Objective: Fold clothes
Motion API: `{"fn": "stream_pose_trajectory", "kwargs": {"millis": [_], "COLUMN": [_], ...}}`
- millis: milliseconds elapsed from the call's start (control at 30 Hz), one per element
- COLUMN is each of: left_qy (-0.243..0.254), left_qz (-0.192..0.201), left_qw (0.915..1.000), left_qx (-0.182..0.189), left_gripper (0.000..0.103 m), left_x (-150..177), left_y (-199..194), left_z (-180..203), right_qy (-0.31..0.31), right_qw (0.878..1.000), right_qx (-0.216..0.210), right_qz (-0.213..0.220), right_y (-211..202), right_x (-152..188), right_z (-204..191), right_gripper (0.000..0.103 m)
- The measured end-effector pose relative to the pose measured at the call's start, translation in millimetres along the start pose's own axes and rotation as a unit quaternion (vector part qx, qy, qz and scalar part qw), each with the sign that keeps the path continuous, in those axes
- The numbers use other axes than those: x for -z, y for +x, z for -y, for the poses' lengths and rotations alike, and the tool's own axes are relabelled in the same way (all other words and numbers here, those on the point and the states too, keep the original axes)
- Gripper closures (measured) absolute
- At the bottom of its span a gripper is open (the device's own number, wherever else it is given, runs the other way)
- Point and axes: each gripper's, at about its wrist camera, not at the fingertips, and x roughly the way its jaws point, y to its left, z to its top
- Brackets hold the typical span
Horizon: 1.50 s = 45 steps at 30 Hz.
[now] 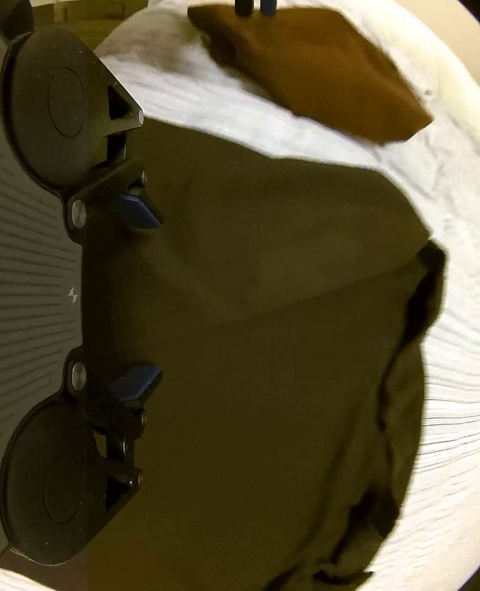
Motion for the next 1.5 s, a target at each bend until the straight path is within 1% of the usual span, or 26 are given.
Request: {"fn": "stream_pose_trajectory", "kwargs": {"millis": [100, 167, 200, 300, 400, 500, 600, 667, 700, 733, 767, 800, 833, 867, 900, 967, 1067, 1167, 1267, 1300, 1333, 1367, 1400, 1433, 1467, 1500], "left_qy": [-0.003, -0.023, -0.037, -0.087, -0.141, -0.186, -0.204, -0.201, -0.195, -0.189, -0.182, -0.174, -0.169, -0.163, -0.159, -0.164, -0.173, -0.184, -0.189, -0.192, -0.199, -0.209, -0.223, -0.238, -0.254, -0.268], "left_qz": [0.001, 0.007, 0.011, 0.023, 0.03, 0.039, 0.047, 0.046, 0.044, 0.041, 0.04, 0.041, 0.054, 0.066, 0.079, 0.113, 0.171, 0.222, 0.257, 0.265, 0.269, 0.265, 0.253, 0.242, 0.229, 0.219], "left_qw": [0.9996, 0.9983, 0.9971, 0.9899, 0.9792, 0.9712, 0.9709, 0.9735, 0.9757, 0.9778, 0.98, 0.9818, 0.9825, 0.9831, 0.9831, 0.979, 0.9669, 0.9484, 0.9266, 0.9192, 0.9121, 0.907, 0.904, 0.9007, 0.8983, 0.8964], "left_qx": [-0.03, -0.053, -0.066, -0.109, -0.142, -0.144, -0.116, -0.1, -0.09, -0.08, -0.071, -0.063, -0.057, -0.051, -0.046, -0.044, -0.077, -0.131, -0.199, -0.219, -0.237, -0.252, -0.262, -0.271, -0.275, -0.277], "left_gripper": [0.057, 0.057, 0.056, 0.04, 0.038, 0.038, 0.038, 0.042, 0.054, 0.08, 0.094, 0.101, 0.101, 0.101, 0.102, 0.102, 0.102, 0.102, 0.102, 0.101, 0.1, 0.099, 0.088, 0.07, 0.061, 0.057], "left_x": [5, 9, 11, 19, 28, 33, 32, 31, 31, 30, 29, 29, 28, 27, 26, 24, 24, 26, 31, 34, 37, 40, 43, 46, 51, 55], "left_y": [-1, -5, -8, -18, -24, -17, 3, 18, 24, 30, 33, 35, 29, 23, 17, -12, -79, -152, -211, -227, -237, -241, -240, -238, -233, -227], "left_z": [-3, -12, -19, -48, -87, -129, -160, -172, -175, -177, -177, -176, -175, -173, -172, -176, -198, -230, -262, -272, -283, -295, -306, -316, -324, -328], "right_qy": [0.002, -0.024, -0.029, -0.036, -0.041, -0.044, -0.075, -0.071, -0.058, -0.043, -0.027, -0.011, 0.002, 0.013, 0.012, -0.003, -0.041, -0.074, -0.107, -0.12, -0.128, -0.133, -0.134, -0.134, -0.134, -0.134], "right_qw": [1.0, 0.999, 0.998, 0.992, 0.98, 0.967, 0.96, 0.958, 0.96, 0.96, 0.959, 0.957, 0.955, 0.952, 0.952, 0.949, 0.936, 0.913, 0.88, 0.869, 0.861, 0.858, 0.863, 0.869, 0.875, 0.881], "right_qx": [0.015, 0.013, -0.011, -0.099, -0.18, -0.241, -0.26, -0.269, -0.267, -0.272, -0.28, -0.288, -0.296, -0.305, -0.307, -0.316, -0.348, -0.394, -0.447, -0.463, -0.472, -0.475, -0.466, -0.456, -0.445, -0.434], "right_qz": [0.007, 0.037, 0.049, 0.073, 0.073, 0.068, 0.07, 0.066, 0.061, 0.053, 0.044, 0.035, 0.024, 0.014, 0.01, 0.013, 0.039, 0.081, 0.117, 0.127, 0.135, 0.143, 0.142, 0.139, 0.137, 0.134], "right_y": [3, -11, -13, -10, 19, 62, 103, 128, 138, 147, 156, 165, 170, 174, 169, 147, 96, 44, 5, -6, -10, -12, -6, 0, 7, 14], "right_x": [0, -8, -15, -44, -81, -114, -141, -154, -158, -161, -163, -165, -166, -167, -168, -172, -183, -207, -231, -238, -243, -247, -244, -239, -234, -229], "right_z": [-3, -16, -24, -50, -87, -129, -168, -181, -179, -179, -179, -179, -180, -181, -187, -204, -238, -290, -347, -367, -387, -401, -403, -402, -401, -399], "right_gripper": [0.019, 0.019, 0.019, 0.019, 0.019, 0.019, 0.019, 0.019, 0.019, 0.019, 0.019, 0.024, 0.041, 0.078, 0.084, 0.088, 0.09, 0.091, 0.091, 0.091, 0.09, 0.09, 0.084, 0.072, 0.035, 0.019]}}
